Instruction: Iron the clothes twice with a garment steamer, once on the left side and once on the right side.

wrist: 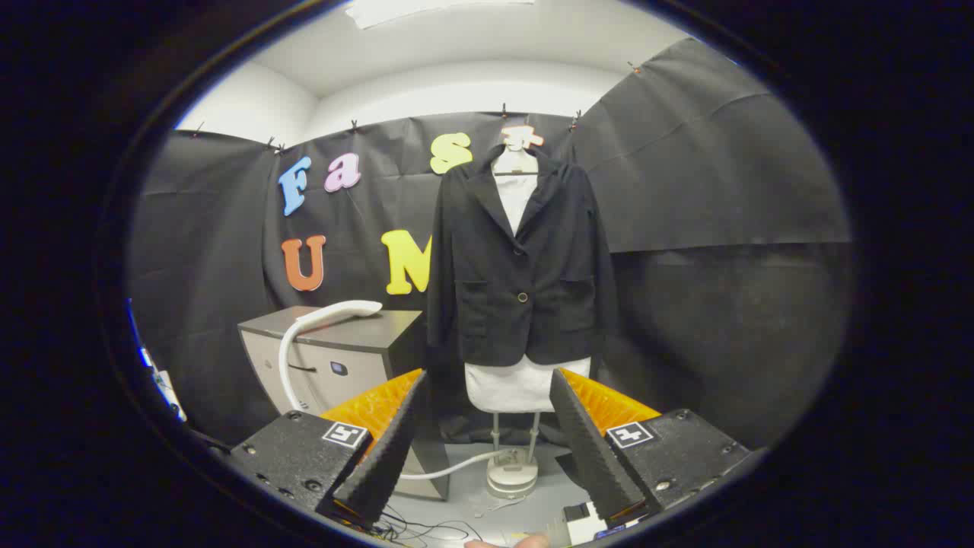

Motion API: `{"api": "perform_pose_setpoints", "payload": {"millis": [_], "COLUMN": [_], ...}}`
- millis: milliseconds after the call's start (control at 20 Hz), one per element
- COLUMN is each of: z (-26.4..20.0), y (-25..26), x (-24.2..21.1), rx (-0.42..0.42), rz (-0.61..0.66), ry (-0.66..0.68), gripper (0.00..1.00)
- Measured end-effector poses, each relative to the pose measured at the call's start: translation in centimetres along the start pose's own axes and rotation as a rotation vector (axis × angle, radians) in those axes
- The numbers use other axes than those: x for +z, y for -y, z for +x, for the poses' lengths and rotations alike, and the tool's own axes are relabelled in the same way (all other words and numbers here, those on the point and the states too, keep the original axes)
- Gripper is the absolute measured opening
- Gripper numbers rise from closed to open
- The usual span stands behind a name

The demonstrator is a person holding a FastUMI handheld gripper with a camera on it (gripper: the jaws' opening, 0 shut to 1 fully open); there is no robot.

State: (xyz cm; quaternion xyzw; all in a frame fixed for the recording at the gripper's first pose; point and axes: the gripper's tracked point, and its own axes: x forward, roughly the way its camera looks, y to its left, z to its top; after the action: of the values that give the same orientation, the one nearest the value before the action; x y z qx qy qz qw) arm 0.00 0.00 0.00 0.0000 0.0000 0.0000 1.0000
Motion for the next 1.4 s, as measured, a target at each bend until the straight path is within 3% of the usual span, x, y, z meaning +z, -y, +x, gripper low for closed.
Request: {"api": "perform_pose_setpoints", "payload": {"millis": [450, 850, 1400], "z": [0.4, 2.5, 9.1], "y": [-0.1, -3.1, -18.4], "x": [-0.4, 0.3, 3.0], "rx": [-0.001, 0.036, 0.098], "rz": [-0.01, 0.069, 0.017], "ry": [-0.026, -0.051, -0.108], "gripper": [0.99, 0.99, 0.99]}}
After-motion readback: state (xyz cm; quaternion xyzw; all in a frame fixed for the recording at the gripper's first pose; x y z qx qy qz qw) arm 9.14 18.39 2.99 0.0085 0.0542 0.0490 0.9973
